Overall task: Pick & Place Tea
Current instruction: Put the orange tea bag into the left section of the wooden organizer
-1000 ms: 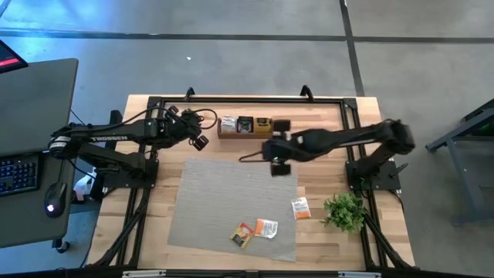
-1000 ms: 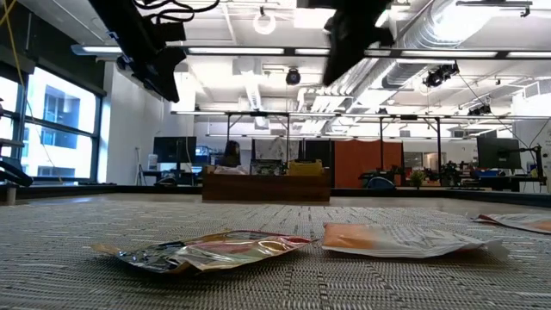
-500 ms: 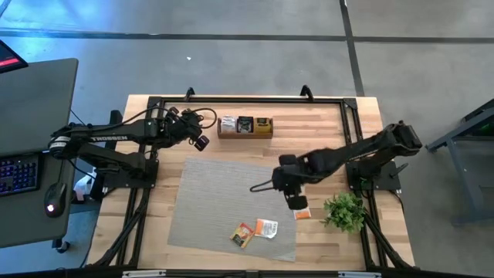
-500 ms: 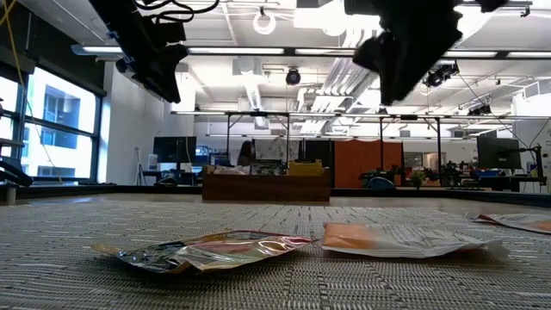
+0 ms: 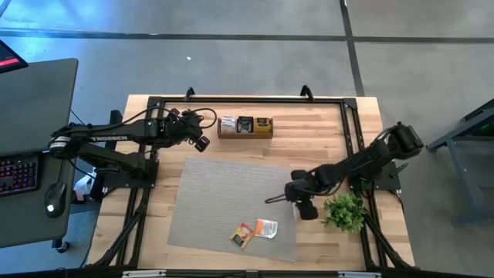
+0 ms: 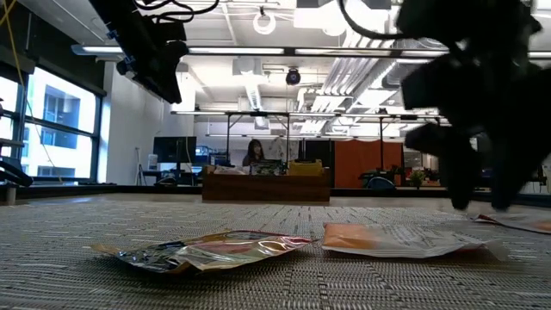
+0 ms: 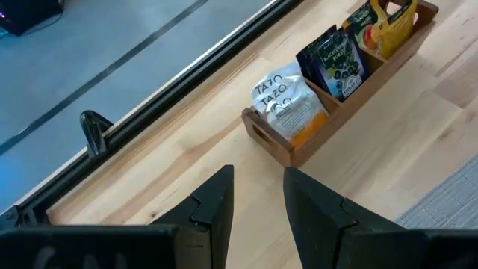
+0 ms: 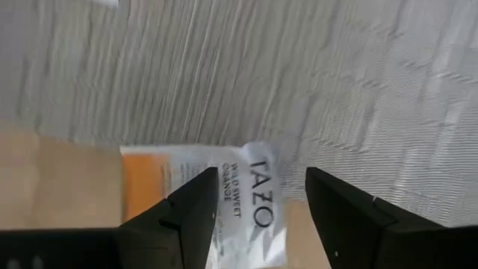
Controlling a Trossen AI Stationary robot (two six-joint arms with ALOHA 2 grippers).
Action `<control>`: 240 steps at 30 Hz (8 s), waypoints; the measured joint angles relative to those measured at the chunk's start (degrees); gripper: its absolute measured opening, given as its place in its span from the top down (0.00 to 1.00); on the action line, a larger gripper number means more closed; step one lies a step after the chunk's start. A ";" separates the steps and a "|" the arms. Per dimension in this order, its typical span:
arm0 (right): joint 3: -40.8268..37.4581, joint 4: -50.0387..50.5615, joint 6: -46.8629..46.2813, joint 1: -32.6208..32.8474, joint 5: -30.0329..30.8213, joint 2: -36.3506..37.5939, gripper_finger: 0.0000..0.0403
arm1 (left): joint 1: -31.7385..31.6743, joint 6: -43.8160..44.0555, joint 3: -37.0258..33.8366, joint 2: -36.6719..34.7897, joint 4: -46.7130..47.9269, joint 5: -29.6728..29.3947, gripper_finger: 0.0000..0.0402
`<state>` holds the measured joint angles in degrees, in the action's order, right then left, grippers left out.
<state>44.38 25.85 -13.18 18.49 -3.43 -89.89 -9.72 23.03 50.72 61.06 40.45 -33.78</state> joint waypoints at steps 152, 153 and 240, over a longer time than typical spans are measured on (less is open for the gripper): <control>42.89 13.04 -3.93 4.58 -5.89 -30.20 0.52 | 0.02 4.61 -1.93 0.00 -0.56 9.31 0.71; 43.00 12.20 -3.92 4.46 -5.98 -30.54 0.52 | 0.02 4.44 -2.04 0.00 -0.28 9.27 0.71; 49.42 -12.42 126.18 -33.11 35.30 -33.88 0.86 | 0.00 1.20 -1.92 -0.57 -4.81 15.81 0.71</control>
<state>93.80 13.43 113.00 -14.62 31.87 -123.76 -9.72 24.23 48.80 60.49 35.63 -17.97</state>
